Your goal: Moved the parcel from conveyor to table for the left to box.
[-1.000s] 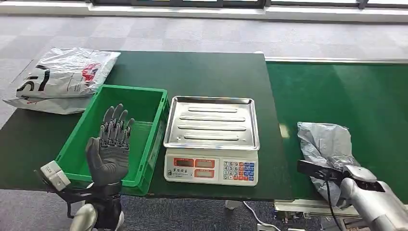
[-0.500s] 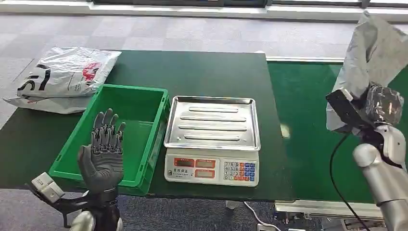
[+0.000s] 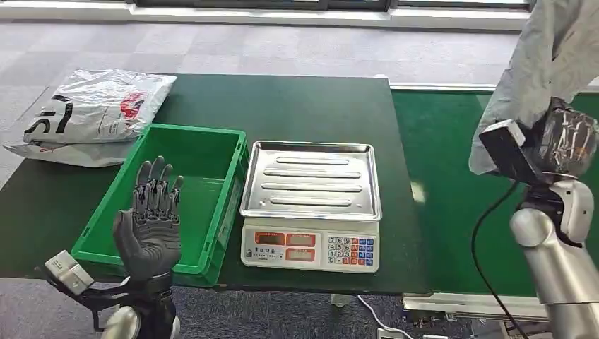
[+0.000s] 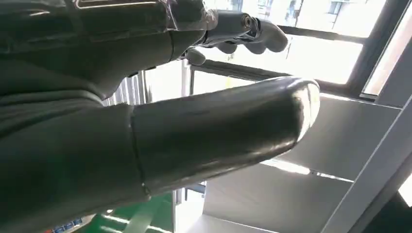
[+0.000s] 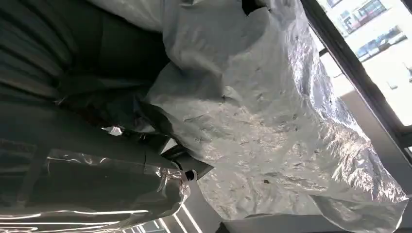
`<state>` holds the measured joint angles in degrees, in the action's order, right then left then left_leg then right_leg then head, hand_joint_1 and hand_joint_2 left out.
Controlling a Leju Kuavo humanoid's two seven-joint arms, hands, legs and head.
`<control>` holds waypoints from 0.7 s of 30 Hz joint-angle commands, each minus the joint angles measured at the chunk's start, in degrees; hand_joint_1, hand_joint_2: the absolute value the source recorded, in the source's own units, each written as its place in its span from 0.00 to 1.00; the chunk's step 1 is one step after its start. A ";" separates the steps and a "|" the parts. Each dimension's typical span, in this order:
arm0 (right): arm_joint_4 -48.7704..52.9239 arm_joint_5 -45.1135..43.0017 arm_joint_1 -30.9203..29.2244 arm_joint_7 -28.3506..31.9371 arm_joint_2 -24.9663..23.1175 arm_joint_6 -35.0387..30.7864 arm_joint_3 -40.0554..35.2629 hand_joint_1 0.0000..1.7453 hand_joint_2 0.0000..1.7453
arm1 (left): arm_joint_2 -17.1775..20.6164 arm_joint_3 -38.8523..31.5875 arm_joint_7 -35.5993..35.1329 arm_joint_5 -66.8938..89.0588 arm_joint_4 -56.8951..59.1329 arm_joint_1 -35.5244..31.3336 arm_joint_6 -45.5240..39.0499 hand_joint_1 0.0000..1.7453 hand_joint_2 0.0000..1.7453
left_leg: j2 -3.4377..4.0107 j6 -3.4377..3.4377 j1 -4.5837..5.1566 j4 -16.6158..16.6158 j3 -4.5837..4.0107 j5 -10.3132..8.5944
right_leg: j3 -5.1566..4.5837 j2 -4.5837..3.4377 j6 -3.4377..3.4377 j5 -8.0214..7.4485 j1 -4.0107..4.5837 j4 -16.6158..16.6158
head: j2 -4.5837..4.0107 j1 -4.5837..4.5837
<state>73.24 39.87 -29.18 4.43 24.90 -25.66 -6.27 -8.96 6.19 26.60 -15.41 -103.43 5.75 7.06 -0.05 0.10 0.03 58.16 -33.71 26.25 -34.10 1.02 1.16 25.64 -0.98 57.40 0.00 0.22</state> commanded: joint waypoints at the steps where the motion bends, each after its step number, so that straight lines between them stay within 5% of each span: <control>1: -0.92 -2.01 -5.98 8.31 -9.41 0.17 -2.52 1.00 1.00 | 1.73 0.52 -0.21 -0.61 6.91 -5.26 0.52 0.00 0.00 | 0.37 0.08 0.00 -0.13 0.16 0.00 | 0.00 -0.43 -0.11 -0.10 0.00 -0.07 | 0.00 -0.02; 3: -3.20 -0.50 -8.09 9.37 -12.41 -0.45 -6.75 1.00 1.00 | 1.64 1.27 -0.13 -0.77 8.45 -6.61 0.97 0.00 0.00 | 0.48 0.10 -0.02 -0.17 0.19 -0.01 | 0.01 -0.55 -0.14 -0.14 0.02 -0.08 | 0.00 -0.02; 15: -3.11 -1.54 -7.94 10.02 -12.55 -0.89 -8.45 1.00 1.00 | 1.86 1.60 0.05 -0.94 8.33 -6.72 1.22 0.00 0.00 | 0.31 0.12 -0.06 -0.14 0.19 -0.10 | 0.08 -0.40 -0.11 -0.11 0.05 -0.07 | 0.00 -0.02; 21: -8.18 -1.22 -7.94 14.28 -23.21 4.28 -22.72 1.00 1.00 | 3.37 3.34 -0.20 -1.63 10.39 -8.87 2.17 0.00 0.00 | 0.55 0.20 -0.11 -0.29 0.33 -0.14 | 0.14 -0.64 -0.20 -0.21 0.11 -0.18 | 0.00 -0.02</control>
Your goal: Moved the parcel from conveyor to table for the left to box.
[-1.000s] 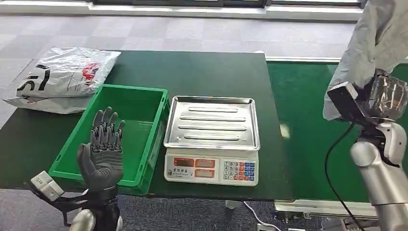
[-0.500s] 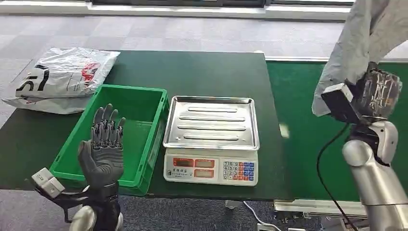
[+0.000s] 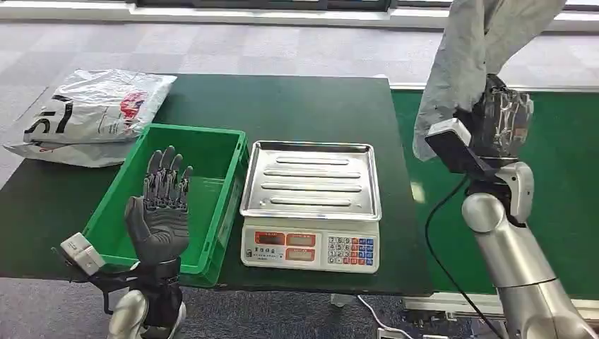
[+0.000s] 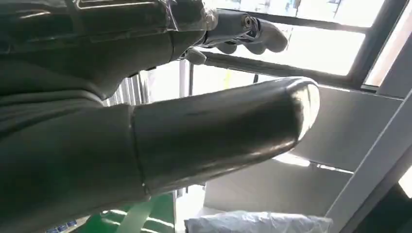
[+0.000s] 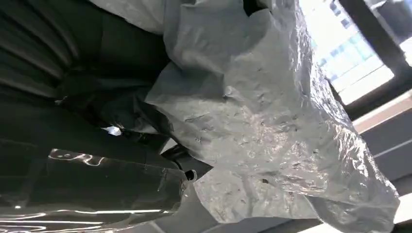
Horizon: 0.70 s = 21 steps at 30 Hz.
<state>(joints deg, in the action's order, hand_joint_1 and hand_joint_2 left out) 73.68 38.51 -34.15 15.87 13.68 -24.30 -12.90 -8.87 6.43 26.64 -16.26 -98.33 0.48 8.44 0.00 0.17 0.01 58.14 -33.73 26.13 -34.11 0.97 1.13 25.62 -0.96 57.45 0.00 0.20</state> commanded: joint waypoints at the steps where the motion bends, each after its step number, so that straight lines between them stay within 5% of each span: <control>1: -8.93 -0.63 -3.47 2.38 -12.64 2.67 -18.71 1.00 1.00 | 3.51 3.41 -0.26 -1.11 5.44 -3.67 1.19 0.00 0.00 | 0.55 0.11 -0.07 -0.19 0.31 0.01 | 0.08 -0.62 -0.15 -0.14 0.07 -0.13 | 0.00 0.02; 8: -6.21 -1.39 -5.57 4.11 -15.20 6.39 -28.71 1.00 1.00 | 3.74 6.02 -0.88 -2.16 5.80 -5.19 2.07 0.00 0.00 | 0.30 0.15 -0.16 -0.06 0.10 -0.04 | -0.14 -0.34 -0.14 -0.04 0.15 0.08 | 0.00 0.02; 21: -15.93 -1.95 -7.66 7.73 -21.29 7.47 -29.60 1.00 1.00 | 4.65 7.53 -1.29 -3.46 5.18 -5.73 1.17 0.00 0.00 | 0.32 0.20 -0.16 -0.12 0.14 -0.05 | -0.09 -0.39 -0.24 -0.12 0.15 -0.01 | 0.00 0.02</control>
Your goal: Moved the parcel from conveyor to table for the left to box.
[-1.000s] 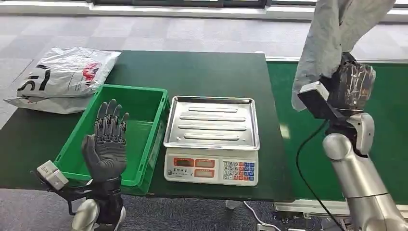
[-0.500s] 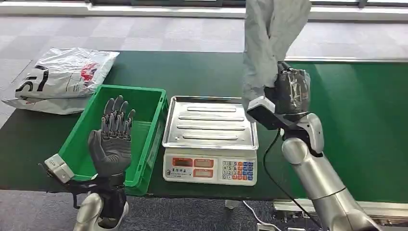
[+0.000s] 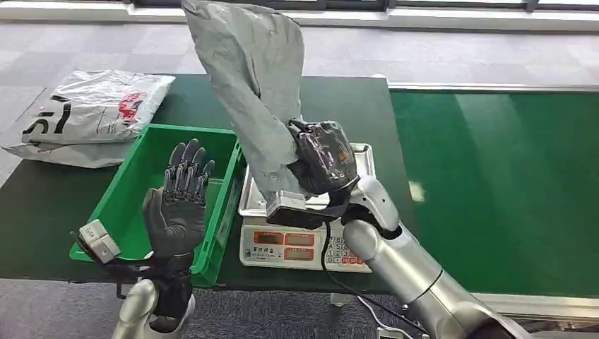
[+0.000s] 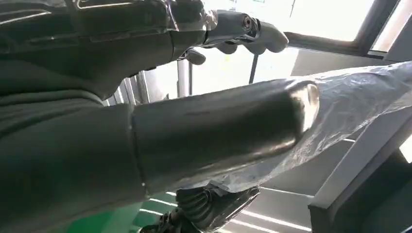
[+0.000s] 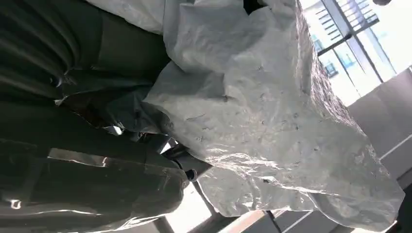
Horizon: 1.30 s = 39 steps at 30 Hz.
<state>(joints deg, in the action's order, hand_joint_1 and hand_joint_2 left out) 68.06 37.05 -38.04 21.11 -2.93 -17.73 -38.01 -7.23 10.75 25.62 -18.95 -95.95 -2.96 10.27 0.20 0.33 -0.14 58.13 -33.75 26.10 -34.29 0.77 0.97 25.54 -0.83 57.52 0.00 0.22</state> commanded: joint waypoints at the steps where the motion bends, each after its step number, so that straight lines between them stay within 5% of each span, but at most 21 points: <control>1: -11.17 -1.03 -3.73 2.88 -5.58 0.95 -4.31 1.00 1.00 | 2.90 3.26 -0.27 -0.79 2.56 -2.42 -0.58 0.00 0.00 | 0.09 0.03 0.01 -0.06 0.10 0.00 | 0.04 -0.13 -0.05 -0.01 -0.01 -0.02 | 0.00 0.00; 8: -17.37 -0.87 -3.29 4.17 -7.51 -1.87 -4.27 1.00 1.00 | 1.78 2.75 -2.03 -0.49 1.00 -3.46 -0.99 0.00 0.00 | 0.01 0.06 -0.07 -0.06 0.11 -0.02 | 0.07 -0.07 -0.06 -0.01 0.07 -0.07 | 0.00 0.00; 9: -17.80 -0.43 -3.17 3.90 -7.41 -2.59 -3.84 0.00 1.00 | 1.69 2.46 -2.17 -0.44 0.84 -3.49 -0.91 0.00 0.00 | -0.01 0.06 -0.07 -0.15 0.19 -0.06 | 0.16 -0.06 -0.08 -0.04 0.08 -0.15 | 0.00 0.00; 13: -18.38 8.50 -3.43 -6.17 -5.70 -7.43 -0.83 0.00 1.00 | 1.42 1.46 -3.02 0.27 0.06 -3.26 -0.26 0.00 0.00 | -0.06 0.04 -0.07 -0.08 0.10 -0.07 | 0.11 -0.01 -0.06 -0.04 0.07 -0.12 | 0.00 0.00; 26: -17.58 9.49 -3.01 -6.99 -5.60 -7.63 -0.59 0.00 1.00 | 1.40 1.43 -3.05 0.33 0.15 -3.14 -0.16 0.00 0.00 | -0.02 0.06 -0.03 -0.02 0.04 -0.05 | 0.00 -0.01 -0.10 -0.04 0.04 -0.03 | 0.00 0.00; 34: -8.00 33.76 4.22 -23.30 -3.32 -10.92 4.07 0.00 1.00 | 0.24 1.21 -3.31 3.81 0.19 -0.87 0.57 0.00 0.00 | -0.08 0.04 -0.04 -0.04 0.07 -0.04 | 0.06 0.06 -0.08 -0.02 0.05 -0.09 | 0.00 0.00; 39: -2.76 37.39 6.73 -24.68 -3.01 -8.35 4.59 0.00 1.00 | 0.15 1.35 -3.45 4.27 0.15 -0.59 0.49 0.00 0.00 | -0.11 0.06 -0.04 -0.10 0.11 -0.04 | 0.10 0.06 -0.12 -0.01 0.05 -0.14 | 0.00 0.00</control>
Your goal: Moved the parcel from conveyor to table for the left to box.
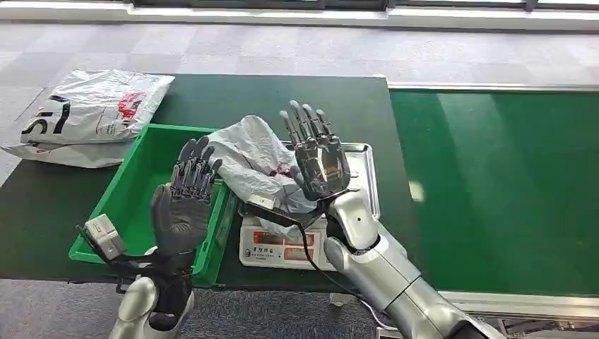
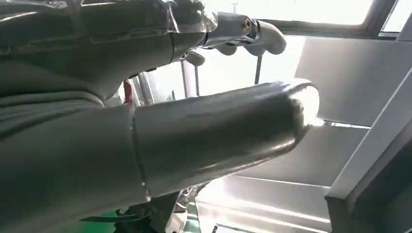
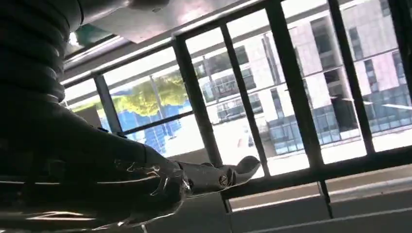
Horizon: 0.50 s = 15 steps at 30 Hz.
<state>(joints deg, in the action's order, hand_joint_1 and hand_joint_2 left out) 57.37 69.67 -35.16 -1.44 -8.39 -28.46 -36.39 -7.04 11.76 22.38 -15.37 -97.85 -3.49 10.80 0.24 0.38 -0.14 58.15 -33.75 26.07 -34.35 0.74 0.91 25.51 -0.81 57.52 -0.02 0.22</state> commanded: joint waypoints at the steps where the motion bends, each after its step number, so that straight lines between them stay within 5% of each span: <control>1: 8.36 4.81 4.06 -2.15 2.46 2.61 2.98 0.00 1.00 | -0.04 0.36 -0.22 0.69 2.05 -0.02 -0.01 0.00 0.00 | -0.16 0.02 -0.05 -0.08 0.08 -0.01 | 0.13 0.10 -0.05 0.02 0.05 -0.10 | 0.02 0.00; 10: 12.22 1.66 6.17 0.45 2.55 3.63 4.22 0.00 1.00 | 0.17 0.57 -1.17 3.58 1.93 0.13 -1.85 0.00 0.00 | -0.10 0.02 -0.06 -0.16 0.13 -0.06 | 0.15 0.01 -0.07 -0.05 0.06 -0.19 | 0.02 0.00; 15: 40.18 -21.26 22.99 17.18 8.33 -8.46 10.30 0.00 1.00 | 0.47 -0.97 -1.55 21.34 0.37 2.14 -19.49 0.00 0.00 | -0.36 0.01 -0.06 -0.09 0.06 -0.01 | 0.17 0.32 -0.03 0.09 0.06 -0.14 | 0.02 0.00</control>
<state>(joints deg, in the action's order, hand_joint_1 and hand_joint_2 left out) 70.56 64.02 -27.52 3.71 -7.02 -28.77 -33.36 -7.41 11.76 21.62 -7.89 -98.09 -2.44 5.22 0.22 0.40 -0.15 58.15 -33.73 26.07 -34.36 0.76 0.90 25.51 -0.81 57.52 0.00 0.22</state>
